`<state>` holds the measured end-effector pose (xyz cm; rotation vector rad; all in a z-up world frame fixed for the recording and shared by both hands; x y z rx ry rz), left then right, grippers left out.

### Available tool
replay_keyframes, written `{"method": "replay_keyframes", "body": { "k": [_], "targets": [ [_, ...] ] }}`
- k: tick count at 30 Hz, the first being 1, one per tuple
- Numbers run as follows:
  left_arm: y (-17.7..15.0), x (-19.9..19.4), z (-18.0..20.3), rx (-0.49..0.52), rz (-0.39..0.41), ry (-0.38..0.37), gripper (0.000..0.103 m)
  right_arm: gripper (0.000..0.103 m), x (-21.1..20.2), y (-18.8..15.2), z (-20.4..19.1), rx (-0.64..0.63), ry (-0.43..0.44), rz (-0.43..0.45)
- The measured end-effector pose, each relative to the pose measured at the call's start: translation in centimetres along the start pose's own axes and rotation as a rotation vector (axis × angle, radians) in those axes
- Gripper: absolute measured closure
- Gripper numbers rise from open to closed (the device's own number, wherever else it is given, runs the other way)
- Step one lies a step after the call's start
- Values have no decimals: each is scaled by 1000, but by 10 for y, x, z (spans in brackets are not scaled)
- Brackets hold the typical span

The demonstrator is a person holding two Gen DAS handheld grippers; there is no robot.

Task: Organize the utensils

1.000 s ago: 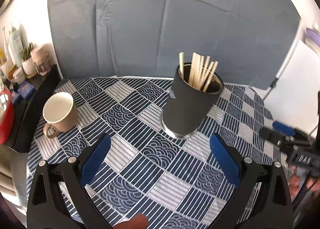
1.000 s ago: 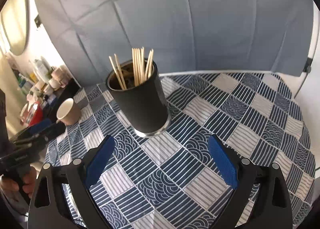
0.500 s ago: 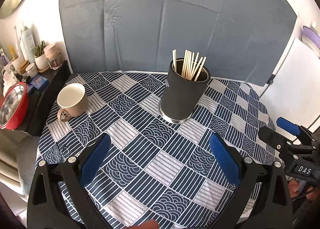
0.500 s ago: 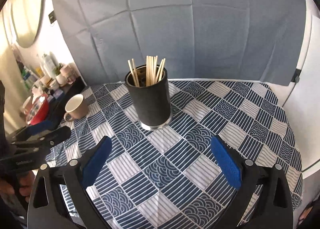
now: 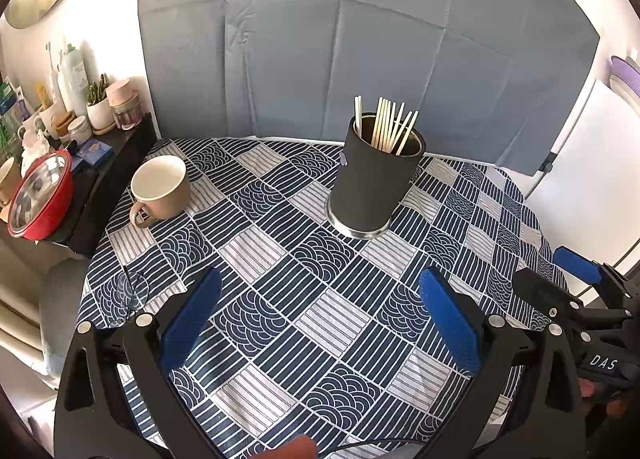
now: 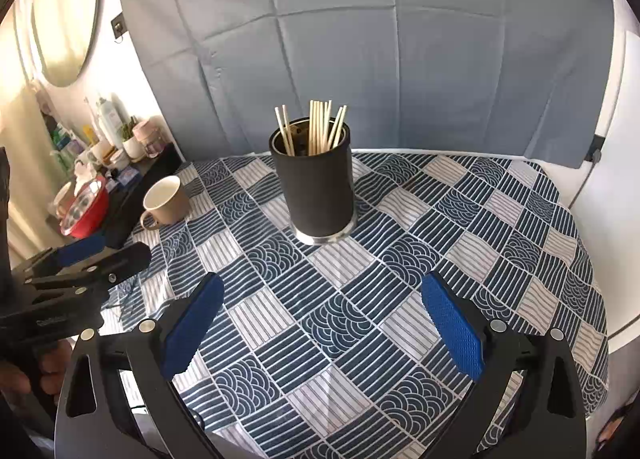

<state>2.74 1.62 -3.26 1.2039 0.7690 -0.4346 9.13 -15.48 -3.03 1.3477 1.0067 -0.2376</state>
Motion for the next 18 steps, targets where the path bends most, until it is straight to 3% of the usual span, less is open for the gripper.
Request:
{"method": "replay_keyframes", "body": {
  "k": [9,18],
  "targets": [
    [1,-13,8,54,28,2,6,8,-13,5,0,-13,-3,20],
    [1,-17,6,40,56,15,6,8,-7,1,0,-1,-3,6]
  ]
}}
Point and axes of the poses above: each gripper's, at about its wrist camera, not at the fingertips, and x roughly the way its jaws point, z to its right, y to its top, the point moved 5 cm from there along x, roughly the way its jaws point, and after that the axes turned 2 degrees about -y, right-handed, at the moved point
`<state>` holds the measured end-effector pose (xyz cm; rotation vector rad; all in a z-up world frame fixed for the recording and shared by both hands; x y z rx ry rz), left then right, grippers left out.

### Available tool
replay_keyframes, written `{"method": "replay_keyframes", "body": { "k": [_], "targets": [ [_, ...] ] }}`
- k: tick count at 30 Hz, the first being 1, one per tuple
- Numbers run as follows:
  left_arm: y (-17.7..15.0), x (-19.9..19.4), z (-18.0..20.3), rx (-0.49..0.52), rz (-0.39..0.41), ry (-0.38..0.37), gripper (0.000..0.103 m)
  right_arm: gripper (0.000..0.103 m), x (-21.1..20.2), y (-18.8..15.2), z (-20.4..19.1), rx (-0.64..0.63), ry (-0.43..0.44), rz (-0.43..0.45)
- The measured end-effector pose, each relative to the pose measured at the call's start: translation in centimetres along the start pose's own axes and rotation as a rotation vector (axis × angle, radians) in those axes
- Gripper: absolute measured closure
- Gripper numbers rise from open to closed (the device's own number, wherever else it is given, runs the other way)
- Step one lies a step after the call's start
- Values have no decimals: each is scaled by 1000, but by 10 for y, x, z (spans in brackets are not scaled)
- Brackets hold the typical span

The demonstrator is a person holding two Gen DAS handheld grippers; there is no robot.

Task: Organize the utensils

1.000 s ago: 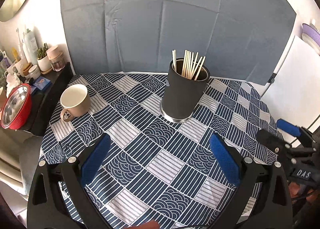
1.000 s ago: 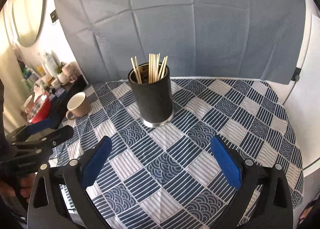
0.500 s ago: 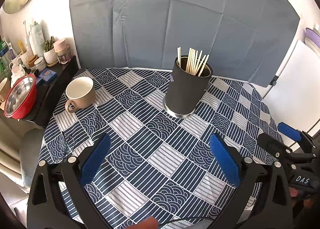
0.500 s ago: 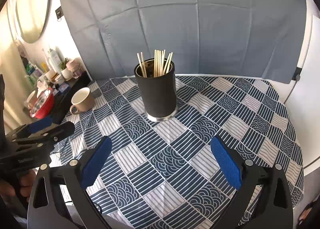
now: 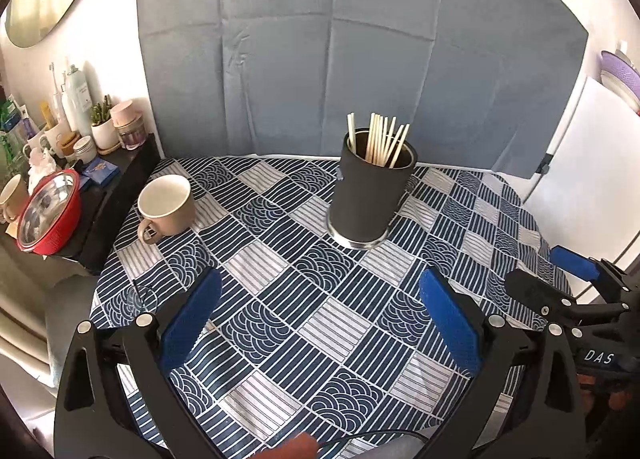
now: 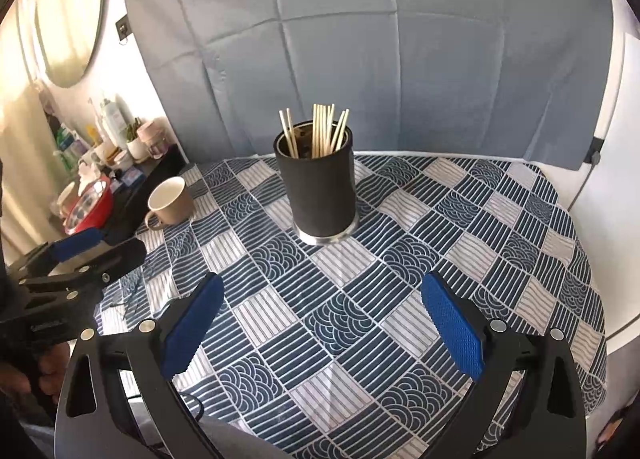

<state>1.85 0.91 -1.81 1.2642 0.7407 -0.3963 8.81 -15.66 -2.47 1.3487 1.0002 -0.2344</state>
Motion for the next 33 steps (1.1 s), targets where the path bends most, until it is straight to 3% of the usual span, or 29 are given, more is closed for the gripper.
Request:
{"method": "replay_keyframes", "body": {
  "k": [33],
  "targets": [
    [-1,16,3,5,-45,-13,6,8,15,1,3,3,-13,-31]
  ]
}}
Point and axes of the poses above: each gripper's, at about its wrist camera, not at the fingertips, and x roughly the way its jaws point, z to its right, y to its top, the point moved 5 cm from there along x, roughly the way its jaws point, and after that the axes turned 2 degrees about -y, right-handed, at the moved point
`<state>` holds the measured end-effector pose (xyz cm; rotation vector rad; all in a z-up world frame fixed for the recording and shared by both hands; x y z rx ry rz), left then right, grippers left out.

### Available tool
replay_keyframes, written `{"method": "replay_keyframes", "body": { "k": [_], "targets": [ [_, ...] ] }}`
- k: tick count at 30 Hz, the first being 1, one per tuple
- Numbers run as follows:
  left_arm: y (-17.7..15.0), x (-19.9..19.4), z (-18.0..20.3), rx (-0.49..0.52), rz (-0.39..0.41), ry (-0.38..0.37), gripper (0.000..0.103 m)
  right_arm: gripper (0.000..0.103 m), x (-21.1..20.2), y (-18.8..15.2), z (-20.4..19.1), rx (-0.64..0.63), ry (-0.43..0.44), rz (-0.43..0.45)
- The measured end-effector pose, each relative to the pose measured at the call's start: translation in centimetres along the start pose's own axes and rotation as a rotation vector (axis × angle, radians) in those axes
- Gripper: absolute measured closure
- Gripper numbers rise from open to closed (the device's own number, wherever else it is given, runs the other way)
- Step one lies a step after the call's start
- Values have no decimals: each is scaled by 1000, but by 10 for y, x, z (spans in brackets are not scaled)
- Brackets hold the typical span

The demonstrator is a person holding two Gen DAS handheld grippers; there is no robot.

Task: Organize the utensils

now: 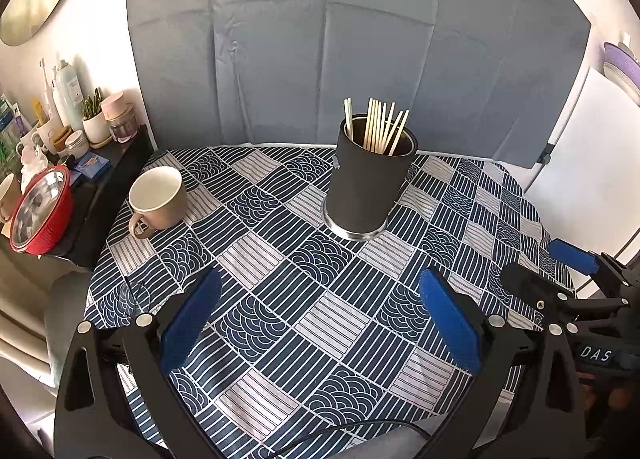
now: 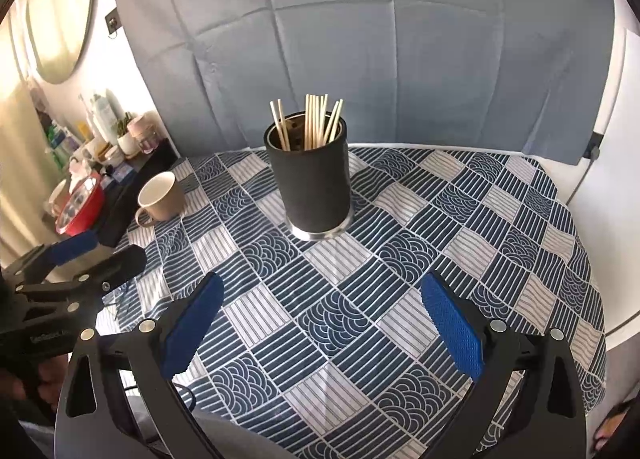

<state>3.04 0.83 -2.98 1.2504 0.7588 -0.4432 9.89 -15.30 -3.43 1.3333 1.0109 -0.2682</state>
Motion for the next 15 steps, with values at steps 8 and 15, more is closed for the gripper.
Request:
{"method": "replay_keyframes", "body": {
  "k": [8,15],
  "targets": [
    [0,2,-6,-18,-3,8,6,8,3,1,-1,-3,-9,-5],
    [-2,4,-5,-11,-9,17,6,8,4,2,-1,-4,-10,-7]
  ]
}}
Point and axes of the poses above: each gripper's, at about its wrist camera, not at the fingertips, and x roughly the way its jaws point, z to its right, y to its top, the point moved 5 cm from there along x, roughly the way its jaws point, and after that the axes turned 2 degrees about -y, right-handed, at the moved point
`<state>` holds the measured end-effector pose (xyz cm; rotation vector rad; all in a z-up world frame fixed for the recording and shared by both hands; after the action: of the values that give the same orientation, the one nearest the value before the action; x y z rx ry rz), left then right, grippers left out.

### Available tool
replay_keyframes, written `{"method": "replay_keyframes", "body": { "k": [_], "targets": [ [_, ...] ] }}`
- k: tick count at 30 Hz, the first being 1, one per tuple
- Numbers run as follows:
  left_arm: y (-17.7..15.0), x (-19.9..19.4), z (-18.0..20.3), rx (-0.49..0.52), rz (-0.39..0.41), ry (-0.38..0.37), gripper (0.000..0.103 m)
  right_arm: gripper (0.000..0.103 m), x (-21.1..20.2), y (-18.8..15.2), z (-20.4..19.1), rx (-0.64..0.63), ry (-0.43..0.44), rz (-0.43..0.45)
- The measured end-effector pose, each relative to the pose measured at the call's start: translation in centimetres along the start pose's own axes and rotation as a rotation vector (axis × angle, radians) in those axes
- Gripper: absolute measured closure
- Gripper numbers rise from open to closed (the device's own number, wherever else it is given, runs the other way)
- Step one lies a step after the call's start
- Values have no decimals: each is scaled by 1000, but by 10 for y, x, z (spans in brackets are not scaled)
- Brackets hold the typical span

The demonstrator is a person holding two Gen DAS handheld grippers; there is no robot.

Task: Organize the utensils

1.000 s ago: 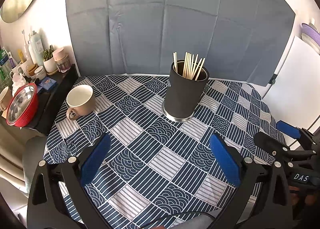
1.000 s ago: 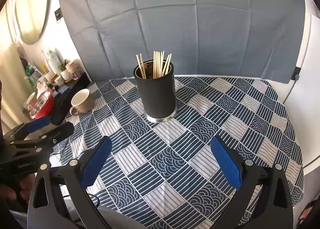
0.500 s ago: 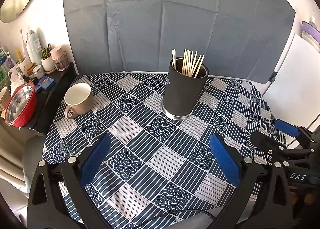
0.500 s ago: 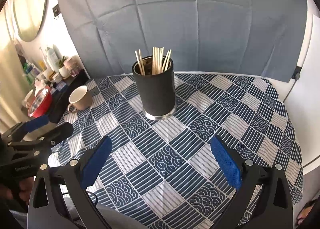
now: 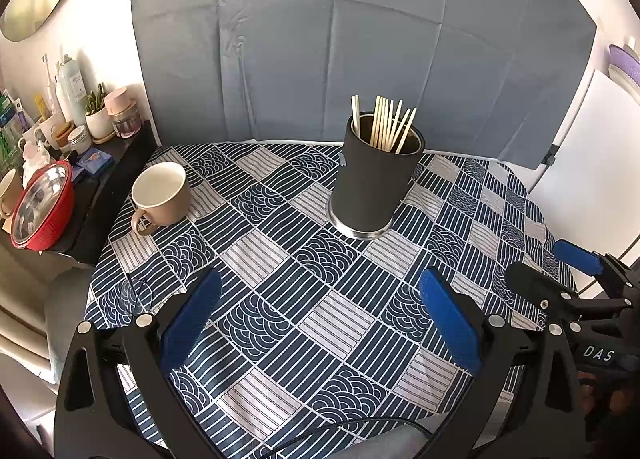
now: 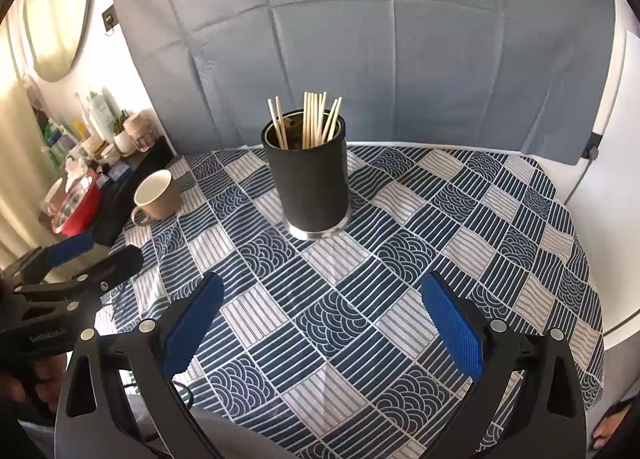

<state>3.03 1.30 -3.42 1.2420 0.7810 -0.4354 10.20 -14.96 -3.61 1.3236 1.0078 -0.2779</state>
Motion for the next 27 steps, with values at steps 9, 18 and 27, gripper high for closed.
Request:
{"method": "replay_keyframes", "body": {
  "k": [9,18,27],
  "targets": [
    [-2,2,-2,-12,-8,-18,6,8,2,-1,2,1,-2,-11],
    [-3,6,-4,-21,-22,-14,6,8,6,-1,2,-1,4,-24],
    [-5,8,-3,-25,-32,-9,6,8,8,-2,1,-4,7,-30]
  ]
}}
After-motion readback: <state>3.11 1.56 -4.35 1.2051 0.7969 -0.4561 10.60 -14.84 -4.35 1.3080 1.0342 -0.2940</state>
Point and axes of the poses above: each gripper's, at about its wrist camera, not at the fingertips, and x roughly the way its jaws point, z to its right, y to its top, the point moved 5 cm from there along x, roughly the way its jaws point, and after that the axes turned 2 degrees about -y, right-handed, at the moved point
